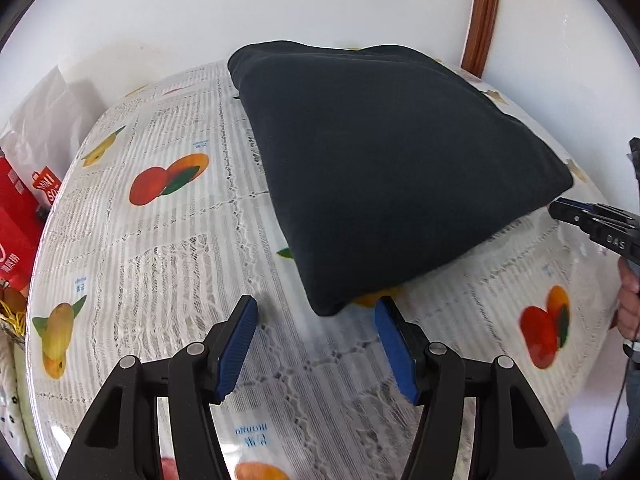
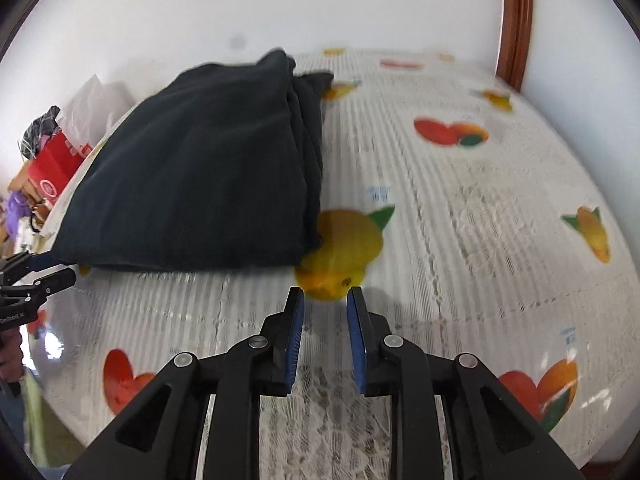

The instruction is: Fold small clothes

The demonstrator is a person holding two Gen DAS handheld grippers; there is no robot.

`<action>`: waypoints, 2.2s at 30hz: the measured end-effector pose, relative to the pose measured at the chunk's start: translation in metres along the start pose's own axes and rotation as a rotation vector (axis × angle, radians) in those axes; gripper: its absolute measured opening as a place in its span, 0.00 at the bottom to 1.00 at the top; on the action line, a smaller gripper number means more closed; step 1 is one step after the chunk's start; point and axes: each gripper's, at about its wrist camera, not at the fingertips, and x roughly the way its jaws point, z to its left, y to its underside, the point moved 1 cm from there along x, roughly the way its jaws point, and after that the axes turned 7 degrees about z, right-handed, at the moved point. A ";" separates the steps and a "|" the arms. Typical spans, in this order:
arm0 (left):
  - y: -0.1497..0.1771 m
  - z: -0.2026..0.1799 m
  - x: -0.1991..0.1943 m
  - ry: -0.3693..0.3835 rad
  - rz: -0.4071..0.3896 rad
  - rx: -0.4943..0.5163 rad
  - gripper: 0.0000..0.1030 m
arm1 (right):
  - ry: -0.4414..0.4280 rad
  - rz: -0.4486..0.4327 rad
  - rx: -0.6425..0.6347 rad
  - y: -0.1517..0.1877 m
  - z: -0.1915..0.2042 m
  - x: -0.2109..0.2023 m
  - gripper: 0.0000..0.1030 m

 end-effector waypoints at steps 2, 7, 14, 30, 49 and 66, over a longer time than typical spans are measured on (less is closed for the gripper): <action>-0.008 0.000 0.003 -0.022 -0.015 0.000 0.57 | -0.026 -0.006 -0.004 -0.005 0.009 0.004 0.25; -0.035 0.008 0.015 -0.007 0.013 -0.043 0.57 | -0.030 -0.017 0.043 -0.030 0.021 0.019 0.25; -0.043 0.020 0.010 0.034 0.031 -0.142 0.57 | -0.067 0.004 0.128 -0.043 0.020 0.022 0.25; -0.022 -0.033 -0.155 -0.113 -0.234 -0.150 0.92 | 0.089 -0.205 0.038 -0.026 0.070 -0.148 0.82; 0.012 -0.050 -0.210 -0.119 -0.301 -0.145 1.00 | 0.186 -0.287 0.077 0.018 0.081 -0.220 1.00; 0.017 -0.049 -0.208 -0.121 -0.290 -0.155 1.00 | 0.206 -0.270 0.085 0.024 0.083 -0.213 1.00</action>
